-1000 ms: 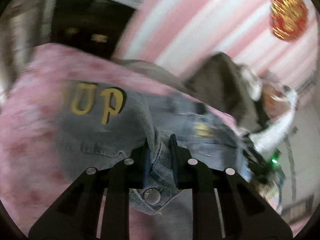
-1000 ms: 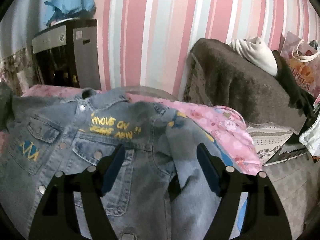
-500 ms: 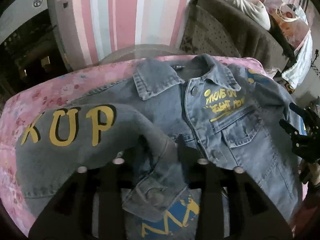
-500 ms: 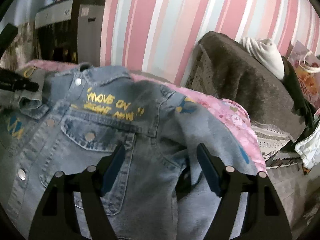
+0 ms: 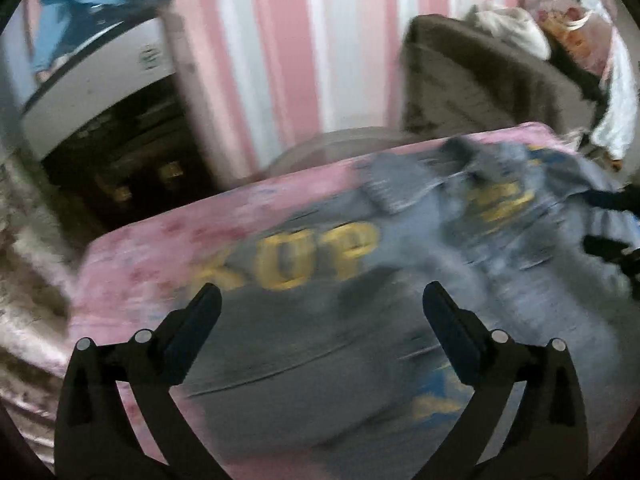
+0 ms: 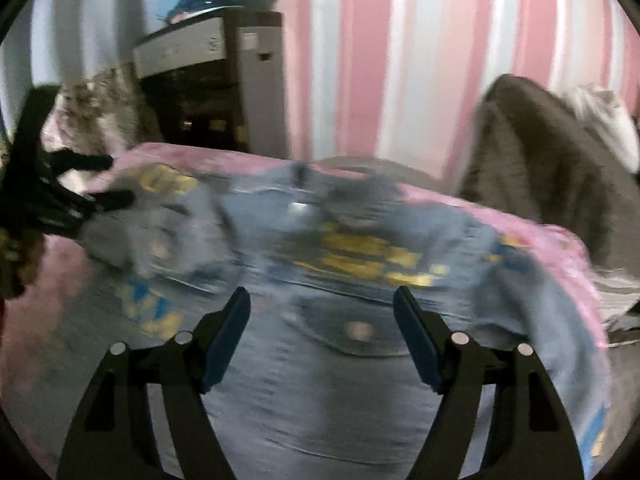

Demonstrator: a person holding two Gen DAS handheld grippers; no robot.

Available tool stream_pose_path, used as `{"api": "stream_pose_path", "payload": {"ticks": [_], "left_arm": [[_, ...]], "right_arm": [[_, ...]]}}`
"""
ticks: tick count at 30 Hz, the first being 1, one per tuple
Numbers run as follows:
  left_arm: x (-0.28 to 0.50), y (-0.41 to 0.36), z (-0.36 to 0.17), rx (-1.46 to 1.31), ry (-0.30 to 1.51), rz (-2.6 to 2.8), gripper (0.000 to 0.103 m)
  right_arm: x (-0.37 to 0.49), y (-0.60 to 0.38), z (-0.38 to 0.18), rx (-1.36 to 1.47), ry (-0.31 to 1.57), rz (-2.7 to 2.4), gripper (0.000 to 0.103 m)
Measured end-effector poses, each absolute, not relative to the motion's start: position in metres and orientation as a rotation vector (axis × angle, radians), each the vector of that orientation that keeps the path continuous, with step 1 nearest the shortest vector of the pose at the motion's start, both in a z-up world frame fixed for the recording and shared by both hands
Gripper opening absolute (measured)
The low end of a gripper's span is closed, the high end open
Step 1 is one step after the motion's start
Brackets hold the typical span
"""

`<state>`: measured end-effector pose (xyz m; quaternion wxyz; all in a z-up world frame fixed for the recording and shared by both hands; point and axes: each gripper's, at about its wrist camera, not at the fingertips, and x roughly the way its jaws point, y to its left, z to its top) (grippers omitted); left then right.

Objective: Fold large clothes

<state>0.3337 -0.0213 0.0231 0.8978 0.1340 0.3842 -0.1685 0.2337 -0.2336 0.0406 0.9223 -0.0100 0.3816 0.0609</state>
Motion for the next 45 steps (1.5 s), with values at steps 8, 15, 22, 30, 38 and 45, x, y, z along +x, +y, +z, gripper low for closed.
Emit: {"api": "stream_pose_path", "payload": {"ticks": [8, 15, 22, 30, 38, 45], "left_arm": [[0.332, 0.067, -0.001, 0.258, 0.816, -0.239, 0.100], [0.332, 0.101, -0.009, 0.161, 0.822, -0.235, 0.100], [0.331, 0.094, -0.007, 0.180, 0.806, -0.221, 0.100], [0.339, 0.077, 0.000, 0.154, 0.798, -0.239, 0.100], [0.337, 0.058, 0.001, 0.262, 0.771, -0.203, 0.100], [0.337, 0.060, -0.003, 0.281, 0.786, -0.198, 0.100]], "right_arm": [[0.263, -0.180, 0.028, 0.109, 0.842, 0.212, 0.074], [0.294, -0.164, -0.010, 0.409, 0.961, 0.292, 0.059], [0.299, -0.150, -0.009, 0.303, 0.919, 0.257, 0.000], [0.283, -0.195, 0.020, 0.076, 0.873, 0.134, 0.000], [0.296, -0.166, -0.003, 0.171, 0.923, 0.246, 0.059], [0.317, -0.136, -0.027, 0.098, 0.955, 0.257, 0.037]]}}
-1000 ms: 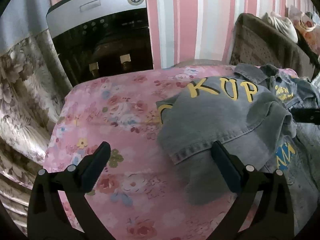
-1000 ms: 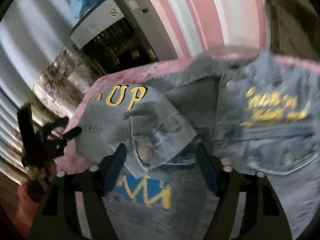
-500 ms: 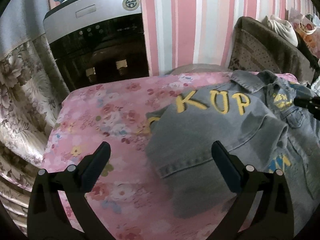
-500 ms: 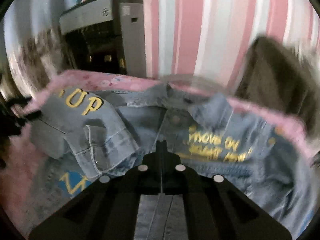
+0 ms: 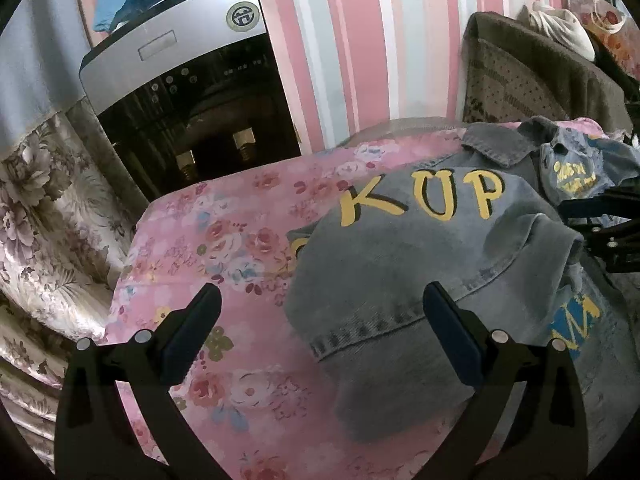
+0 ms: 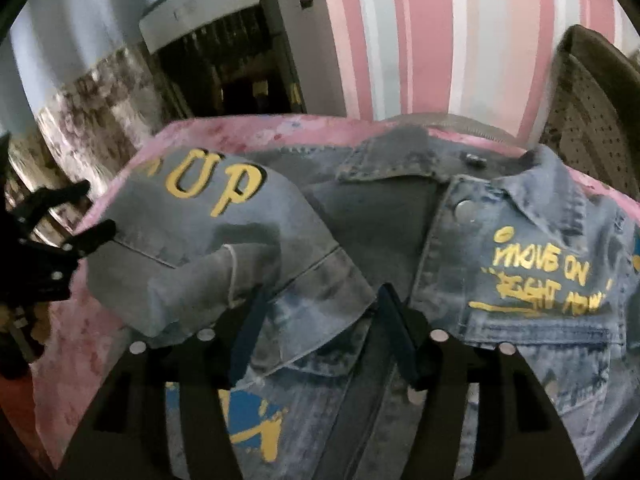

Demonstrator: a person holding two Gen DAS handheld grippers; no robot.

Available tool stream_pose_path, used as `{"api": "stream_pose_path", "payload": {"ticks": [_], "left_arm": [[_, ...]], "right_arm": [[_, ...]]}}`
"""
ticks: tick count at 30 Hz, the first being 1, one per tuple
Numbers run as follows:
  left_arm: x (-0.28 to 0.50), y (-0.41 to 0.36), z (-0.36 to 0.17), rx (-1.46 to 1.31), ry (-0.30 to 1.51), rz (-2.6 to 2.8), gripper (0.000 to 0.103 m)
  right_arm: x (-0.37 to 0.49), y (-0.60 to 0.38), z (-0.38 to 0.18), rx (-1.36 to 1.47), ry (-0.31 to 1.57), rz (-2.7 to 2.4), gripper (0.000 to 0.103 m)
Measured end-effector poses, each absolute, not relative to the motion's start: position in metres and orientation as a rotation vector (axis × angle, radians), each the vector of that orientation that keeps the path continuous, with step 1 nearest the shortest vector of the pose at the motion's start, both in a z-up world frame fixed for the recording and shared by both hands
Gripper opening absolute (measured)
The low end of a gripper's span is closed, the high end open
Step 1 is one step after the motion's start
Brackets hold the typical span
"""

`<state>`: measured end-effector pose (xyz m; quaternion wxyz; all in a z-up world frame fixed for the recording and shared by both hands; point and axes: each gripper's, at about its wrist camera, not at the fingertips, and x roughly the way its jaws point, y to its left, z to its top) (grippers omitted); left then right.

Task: Fold large clothes
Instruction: 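Grasp the jacket collar with the right gripper while the left gripper grasps the back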

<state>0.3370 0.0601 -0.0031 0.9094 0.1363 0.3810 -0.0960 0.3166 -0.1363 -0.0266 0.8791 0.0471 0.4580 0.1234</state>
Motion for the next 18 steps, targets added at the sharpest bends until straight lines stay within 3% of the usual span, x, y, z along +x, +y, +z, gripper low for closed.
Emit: {"api": "stream_pose_path", "payload": {"ticks": [1, 3, 12, 18], "left_arm": [[0.337, 0.060, -0.004, 0.282, 0.786, -0.196, 0.100], [0.337, 0.061, -0.004, 0.281, 0.786, -0.193, 0.100], [0.334, 0.059, 0.008, 0.247, 0.770, -0.203, 0.100], [0.330, 0.042, 0.016, 0.206, 0.776, -0.263, 0.100]], "right_arm": [[0.319, -0.135, -0.029, 0.100, 0.961, 0.279, 0.023], [0.316, -0.129, -0.029, 0.060, 0.945, 0.286, 0.010], [0.274, -0.151, 0.044, -0.298, 0.751, 0.086, 0.009], [0.264, -0.238, 0.070, -0.340, 0.806, -0.112, 0.009]]}}
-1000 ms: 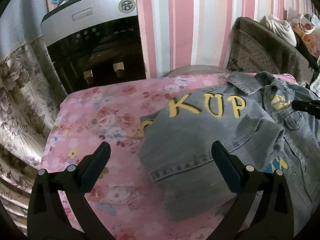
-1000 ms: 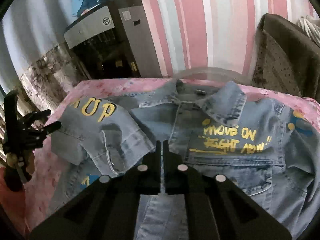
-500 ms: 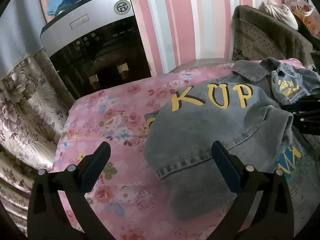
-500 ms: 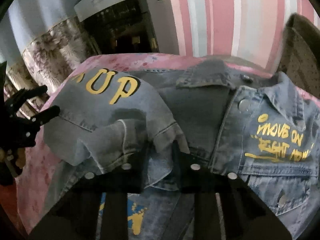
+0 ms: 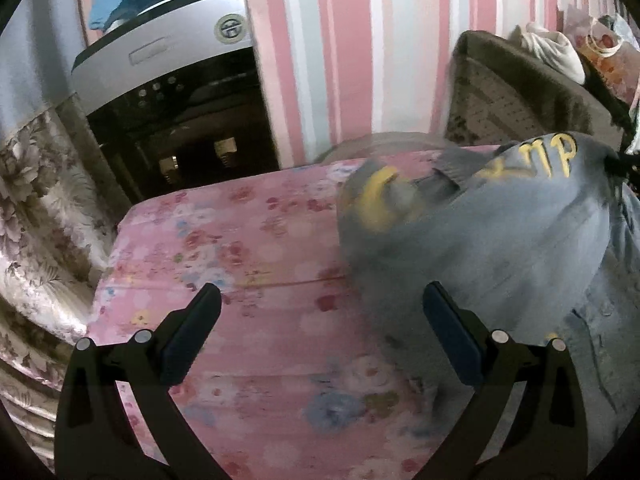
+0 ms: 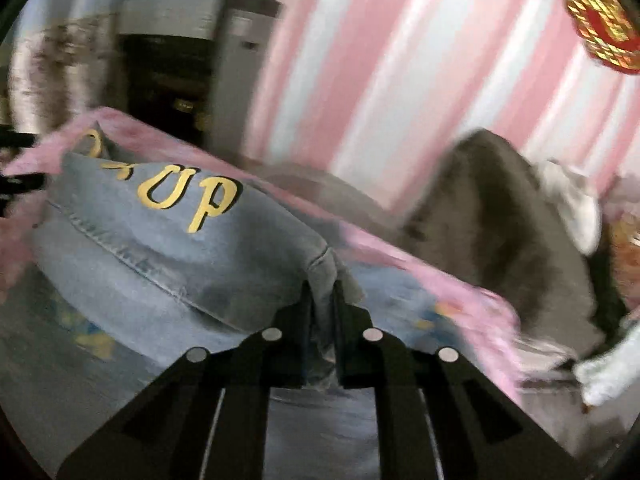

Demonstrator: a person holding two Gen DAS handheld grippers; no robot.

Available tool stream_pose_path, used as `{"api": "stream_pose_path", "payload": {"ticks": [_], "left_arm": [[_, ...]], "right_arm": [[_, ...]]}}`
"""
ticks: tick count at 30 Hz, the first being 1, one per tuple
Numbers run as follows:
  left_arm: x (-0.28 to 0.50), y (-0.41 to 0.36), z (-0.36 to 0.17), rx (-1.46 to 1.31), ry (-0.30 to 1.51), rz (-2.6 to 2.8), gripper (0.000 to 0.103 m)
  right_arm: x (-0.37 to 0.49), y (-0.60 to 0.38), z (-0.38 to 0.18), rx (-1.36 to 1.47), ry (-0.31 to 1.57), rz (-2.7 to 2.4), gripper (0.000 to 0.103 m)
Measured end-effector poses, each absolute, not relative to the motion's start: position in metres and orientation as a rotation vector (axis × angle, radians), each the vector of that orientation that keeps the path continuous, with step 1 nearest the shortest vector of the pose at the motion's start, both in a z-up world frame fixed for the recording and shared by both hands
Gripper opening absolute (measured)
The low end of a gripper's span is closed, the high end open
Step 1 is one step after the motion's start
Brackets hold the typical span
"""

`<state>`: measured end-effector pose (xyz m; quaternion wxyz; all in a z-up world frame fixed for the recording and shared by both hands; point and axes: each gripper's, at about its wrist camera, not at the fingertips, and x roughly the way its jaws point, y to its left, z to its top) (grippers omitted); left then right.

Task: Fold large clothes
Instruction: 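Grasp the jacket collar with the right gripper while the left gripper grasps the back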

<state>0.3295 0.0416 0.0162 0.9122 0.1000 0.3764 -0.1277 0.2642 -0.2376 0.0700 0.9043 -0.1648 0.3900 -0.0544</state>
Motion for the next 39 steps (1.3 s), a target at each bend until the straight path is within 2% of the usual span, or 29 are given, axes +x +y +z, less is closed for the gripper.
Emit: {"api": "stream_pose_path", "payload": {"ticks": [3, 4, 5, 7, 10, 13, 15, 17, 18, 19, 20, 22, 25, 28, 30, 32, 33, 34, 39], "left_arm": [[0.326, 0.026, 0.014, 0.243, 0.773, -0.274, 0.100], [0.325, 0.021, 0.012, 0.254, 0.774, -0.277, 0.100], [0.326, 0.014, 0.010, 0.266, 0.778, -0.281, 0.100], [0.327, 0.004, 0.008, 0.284, 0.780, -0.284, 0.100], [0.329, -0.010, 0.006, 0.302, 0.778, -0.291, 0.100], [0.339, -0.022, 0.002, 0.295, 0.804, -0.288, 0.100], [0.350, -0.031, -0.005, 0.262, 0.842, -0.302, 0.099], [0.357, -0.038, -0.015, 0.210, 0.898, -0.353, 0.085], [0.359, -0.040, -0.020, 0.199, 0.922, -0.364, 0.058], [0.362, -0.042, -0.028, 0.186, 0.964, -0.374, 0.046], [0.364, -0.042, -0.033, 0.181, 0.976, -0.361, 0.043], [0.362, -0.040, -0.038, 0.195, 0.980, -0.355, 0.030], [0.351, -0.032, -0.044, 0.246, 0.972, -0.349, 0.016], [0.346, -0.027, -0.045, 0.271, 0.953, -0.362, 0.017], [0.346, -0.025, -0.037, 0.255, 0.931, -0.370, 0.021], [0.346, -0.023, -0.022, 0.241, 0.889, -0.393, 0.042], [0.349, -0.024, -0.014, 0.237, 0.864, -0.394, 0.064], [0.352, -0.024, -0.006, 0.239, 0.836, -0.388, 0.074], [0.401, -0.047, 0.023, 0.238, 0.822, -0.420, 0.076]], "right_arm": [[0.279, -0.288, 0.059, -0.294, 0.918, -0.196, 0.011], [0.285, -0.302, 0.051, -0.264, 0.966, -0.199, 0.015], [0.292, -0.314, 0.042, -0.244, 0.985, -0.189, 0.027], [0.292, -0.322, 0.037, -0.294, 0.967, -0.248, 0.032], [0.274, -0.344, 0.054, -0.119, 0.864, -0.231, 0.053], [0.262, -0.354, 0.059, -0.030, 0.812, -0.189, 0.055], [0.264, -0.347, 0.045, 0.025, 0.840, -0.114, 0.056], [0.270, -0.341, 0.028, 0.020, 0.879, -0.096, 0.056], [0.273, -0.336, 0.022, 0.003, 0.889, -0.099, 0.056], [0.276, -0.331, 0.015, -0.017, 0.896, -0.097, 0.056], [0.280, -0.324, 0.008, -0.041, 0.897, -0.091, 0.056], [0.282, -0.312, -0.002, -0.079, 0.901, -0.075, 0.056], [0.283, -0.292, -0.019, -0.182, 0.951, -0.074, 0.056], [0.285, -0.293, -0.029, -0.178, 0.977, -0.069, 0.056], [0.288, -0.298, -0.024, -0.135, 0.996, -0.055, 0.056], [0.286, -0.302, -0.010, -0.090, 0.957, -0.012, 0.058], [0.287, -0.304, 0.001, -0.062, 0.925, 0.008, 0.058], [0.290, -0.305, 0.012, -0.047, 0.901, 0.016, 0.058], [0.331, -0.298, 0.036, -0.069, 0.851, 0.026, 0.058]]}}
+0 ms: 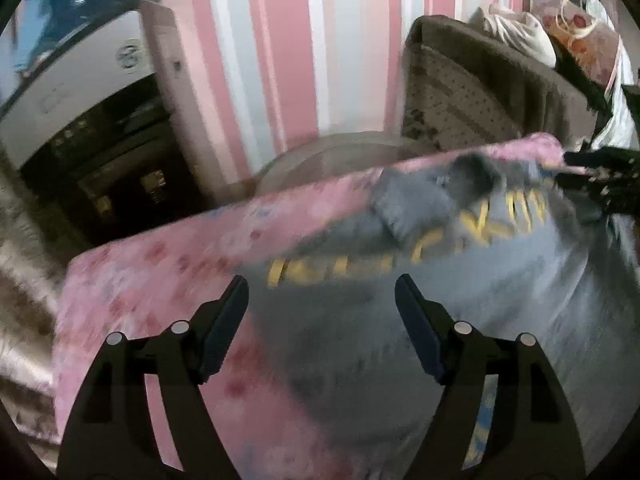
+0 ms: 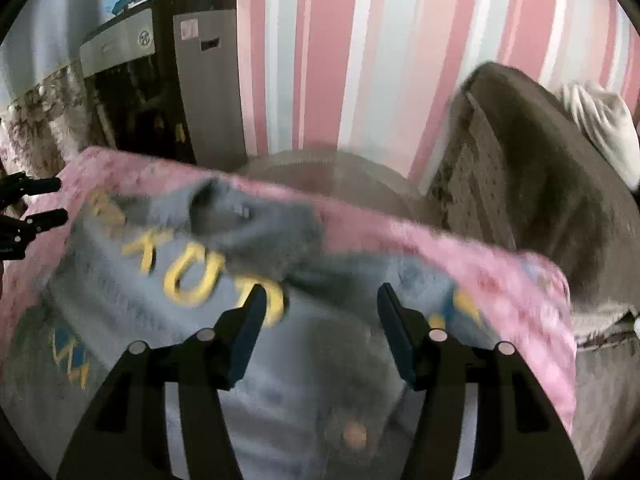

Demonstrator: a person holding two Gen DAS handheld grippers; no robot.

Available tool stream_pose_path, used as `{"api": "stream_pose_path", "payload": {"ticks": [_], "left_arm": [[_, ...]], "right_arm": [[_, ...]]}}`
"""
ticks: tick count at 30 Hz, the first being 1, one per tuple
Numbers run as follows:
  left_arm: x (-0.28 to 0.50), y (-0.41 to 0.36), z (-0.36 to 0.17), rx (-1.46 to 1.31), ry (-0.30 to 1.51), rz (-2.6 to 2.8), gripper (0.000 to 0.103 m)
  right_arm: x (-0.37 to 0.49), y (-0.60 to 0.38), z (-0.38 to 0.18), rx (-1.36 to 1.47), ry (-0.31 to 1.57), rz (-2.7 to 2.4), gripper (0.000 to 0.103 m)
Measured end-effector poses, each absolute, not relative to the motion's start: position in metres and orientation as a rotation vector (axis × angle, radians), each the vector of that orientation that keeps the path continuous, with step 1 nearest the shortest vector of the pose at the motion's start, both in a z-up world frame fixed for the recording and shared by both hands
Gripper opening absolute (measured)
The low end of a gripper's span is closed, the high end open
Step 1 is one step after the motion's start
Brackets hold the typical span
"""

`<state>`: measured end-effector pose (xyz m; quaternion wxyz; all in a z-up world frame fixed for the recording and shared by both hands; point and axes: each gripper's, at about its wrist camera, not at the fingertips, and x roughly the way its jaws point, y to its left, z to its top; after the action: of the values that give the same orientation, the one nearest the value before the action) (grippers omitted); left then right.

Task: Fold large clothes
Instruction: 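Grasp the jacket collar with the right gripper while the left gripper grasps the back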

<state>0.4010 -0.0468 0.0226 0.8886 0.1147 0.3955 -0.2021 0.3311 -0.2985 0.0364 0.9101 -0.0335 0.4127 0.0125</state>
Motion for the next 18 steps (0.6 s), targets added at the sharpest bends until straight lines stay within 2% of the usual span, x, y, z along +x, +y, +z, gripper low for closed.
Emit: {"api": "stream_pose_path", "payload": {"ticks": [4, 10, 11, 12, 13, 14, 15, 16, 18], "left_arm": [[0.448, -0.079, 0.010, 0.256, 0.886, -0.472, 0.080], [0.489, -0.116, -0.044, 0.283, 1.053, -0.528, 0.083], [0.492, -0.119, -0.051, 0.278, 1.068, -0.531, 0.081], [0.491, -0.122, -0.054, 0.274, 1.060, -0.534, 0.074], [0.488, -0.125, -0.054, 0.270, 1.030, -0.544, 0.057], [0.483, -0.127, -0.054, 0.259, 1.003, -0.572, 0.040], [0.479, -0.129, -0.053, 0.247, 0.986, -0.584, 0.008], [0.475, -0.130, -0.052, 0.262, 0.952, -0.537, 0.004], [0.462, -0.133, -0.046, 0.301, 0.845, -0.466, 0.001]], "right_arm": [[0.371, -0.293, 0.030, -0.065, 0.882, 0.068, 0.063], [0.406, -0.302, -0.018, 0.011, 1.016, 0.139, 0.064], [0.407, -0.304, -0.024, 0.027, 1.009, 0.151, 0.057], [0.406, -0.303, -0.028, 0.026, 0.998, 0.158, 0.045], [0.406, -0.301, -0.032, 0.020, 0.991, 0.178, 0.030], [0.403, -0.295, -0.036, -0.018, 0.975, 0.166, 0.021], [0.400, -0.289, -0.036, -0.073, 0.945, 0.144, 0.016], [0.396, -0.281, -0.034, -0.127, 0.912, 0.122, 0.010], [0.385, -0.271, -0.018, -0.200, 0.797, 0.067, 0.008]]}}
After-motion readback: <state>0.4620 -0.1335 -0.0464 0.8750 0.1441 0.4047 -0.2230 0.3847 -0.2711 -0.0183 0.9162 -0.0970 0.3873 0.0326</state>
